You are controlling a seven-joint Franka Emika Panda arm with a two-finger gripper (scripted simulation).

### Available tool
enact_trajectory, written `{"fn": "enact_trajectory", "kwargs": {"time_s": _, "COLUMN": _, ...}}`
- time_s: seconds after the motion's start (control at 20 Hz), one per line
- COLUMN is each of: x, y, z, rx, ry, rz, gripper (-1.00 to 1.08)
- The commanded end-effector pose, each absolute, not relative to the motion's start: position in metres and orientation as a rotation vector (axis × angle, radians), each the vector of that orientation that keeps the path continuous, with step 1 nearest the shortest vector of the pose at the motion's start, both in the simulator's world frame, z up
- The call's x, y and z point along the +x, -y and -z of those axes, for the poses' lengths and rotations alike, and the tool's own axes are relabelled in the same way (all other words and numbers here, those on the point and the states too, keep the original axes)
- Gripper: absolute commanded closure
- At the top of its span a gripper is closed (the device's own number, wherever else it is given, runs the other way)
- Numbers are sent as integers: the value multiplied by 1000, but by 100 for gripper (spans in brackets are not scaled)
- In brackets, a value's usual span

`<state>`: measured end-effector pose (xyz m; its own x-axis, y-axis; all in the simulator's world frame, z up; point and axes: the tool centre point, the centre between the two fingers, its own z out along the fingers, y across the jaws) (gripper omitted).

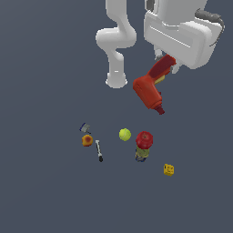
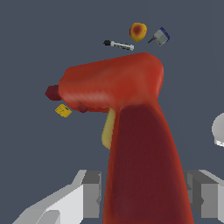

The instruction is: Pick up a designated object from a clutter of objects.

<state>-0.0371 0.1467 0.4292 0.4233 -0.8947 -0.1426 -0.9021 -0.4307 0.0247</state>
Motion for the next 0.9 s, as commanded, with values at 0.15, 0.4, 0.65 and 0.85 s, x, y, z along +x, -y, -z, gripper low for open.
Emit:
{"fn": "enact_trajectory", "kwargs": {"time_s": 0.15, "x": -37, "y": -146, "z": -432, "rx": -2603, "ry": -1645, "rz": -207, "gripper": 108}}
{"fn": "enact_trajectory", "kwargs": {"time_s": 0.4, "x": -34, "y": -141, "z": -445, "rx": -2603, "ry": -1645, "rz": -207, "gripper": 108}}
{"fn": "enact_trajectory", "kwargs": {"time_s": 0.65, "x": -30, "y": -134, "z": -467, "rx": -2603, "ry": -1645, "rz": -207, "gripper": 108}}
{"fn": "enact_trajectory", "kwargs": {"time_s": 0.85, "x": -27, "y": -129, "z": -481, "rx": -2603, "ry": -1645, "rz": -207, "gripper": 108}}
